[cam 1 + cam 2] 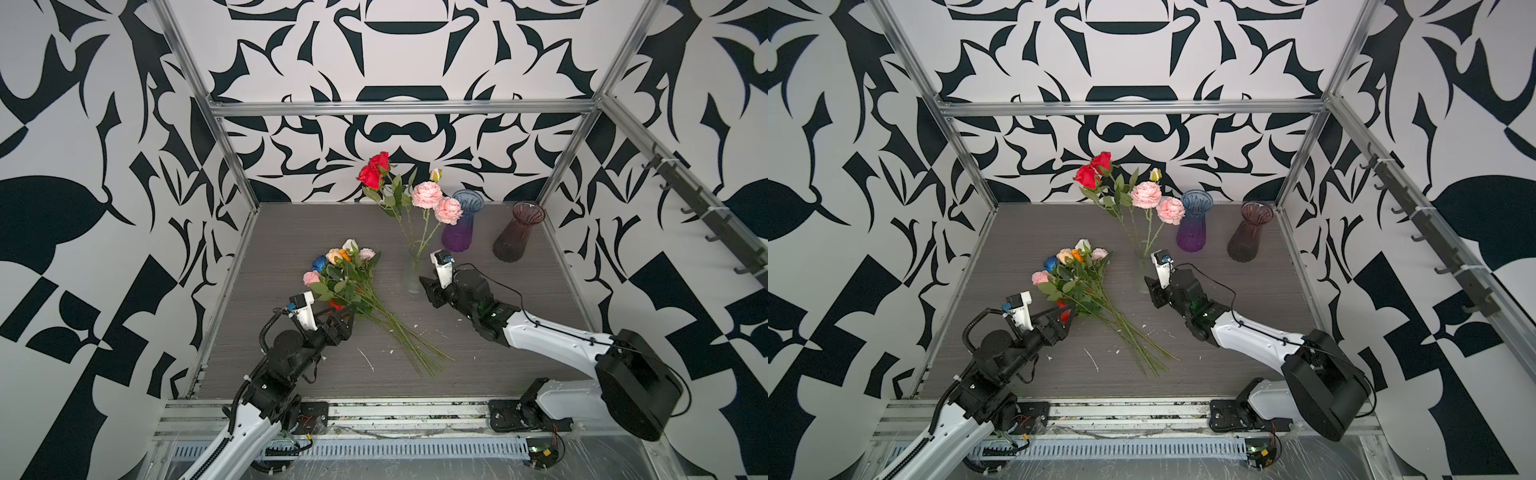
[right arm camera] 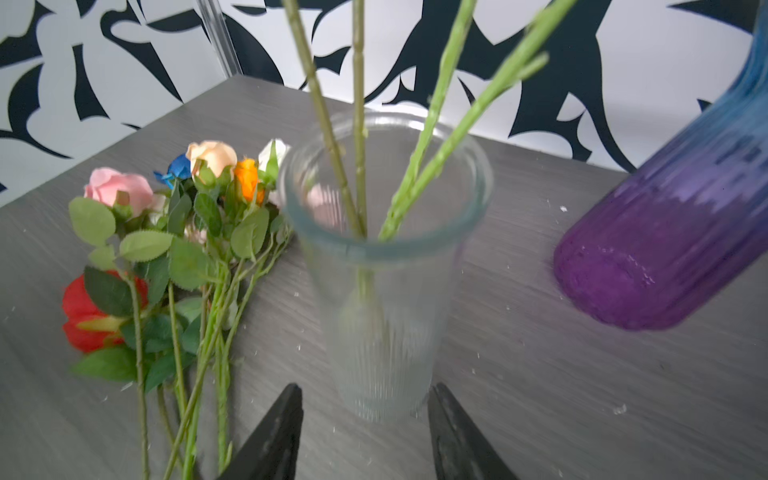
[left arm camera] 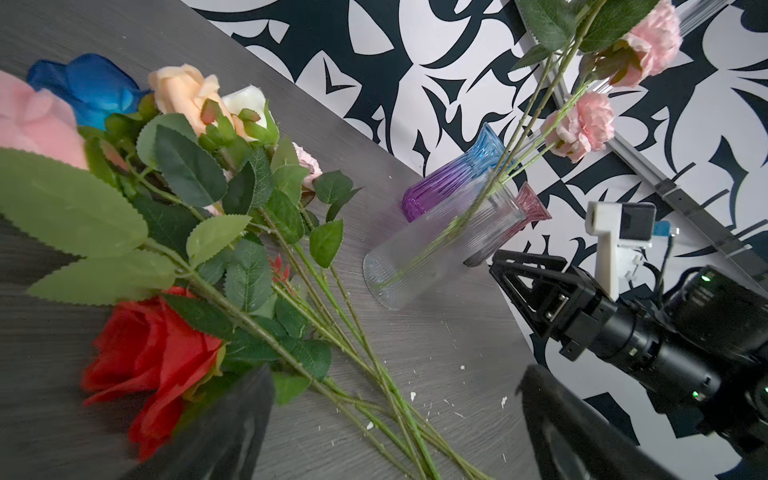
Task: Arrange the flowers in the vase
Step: 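Reach the right gripper forward around the clear vase, then move the right gripper down to the bouquet stems beside the left gripper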
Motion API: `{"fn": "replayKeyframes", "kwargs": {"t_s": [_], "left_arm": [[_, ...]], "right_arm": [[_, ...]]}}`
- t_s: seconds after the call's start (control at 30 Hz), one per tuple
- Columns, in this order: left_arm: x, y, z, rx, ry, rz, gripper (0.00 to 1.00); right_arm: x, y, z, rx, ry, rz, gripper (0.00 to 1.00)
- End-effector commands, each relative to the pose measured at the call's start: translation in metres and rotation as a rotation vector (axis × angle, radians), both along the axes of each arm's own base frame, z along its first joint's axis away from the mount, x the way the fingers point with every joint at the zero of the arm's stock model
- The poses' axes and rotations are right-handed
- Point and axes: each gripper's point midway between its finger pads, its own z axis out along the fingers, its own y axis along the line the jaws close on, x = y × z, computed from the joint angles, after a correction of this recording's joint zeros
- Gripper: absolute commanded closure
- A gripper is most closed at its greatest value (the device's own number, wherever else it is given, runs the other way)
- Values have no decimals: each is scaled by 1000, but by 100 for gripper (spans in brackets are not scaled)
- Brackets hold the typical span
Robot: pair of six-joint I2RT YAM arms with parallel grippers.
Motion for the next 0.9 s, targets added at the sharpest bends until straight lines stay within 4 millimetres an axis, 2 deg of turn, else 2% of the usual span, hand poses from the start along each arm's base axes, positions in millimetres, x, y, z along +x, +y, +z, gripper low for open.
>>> {"fn": "replayKeyframes", "kwargs": {"t_s": [0.0,0.07,0.13,0.27,0.53,0.7,0.87], "left_arm": [[4,1,1,-6,-5,16,2],[6,-1,0,-4,1,10,2],[7,-3,-1,-2,5,4,2],[8,-5,-2,4,12,-1,2],[9,-5,-3,5,15,-2,2],[10,-2,-6,4,31,14,9],[10,-2,-6,4,32,15,11]], "right_arm": [[19,10,46,101,-121,13,48],[25,12,45,108,-119,19,46],[29,15,44,112,-116,29,34],[35,21,44,122,-119,48,30],[47,29,45,137,-118,51,29],[41,28,44,151,-97,59,30],[18,17,39,190,-36,62,31]]}}
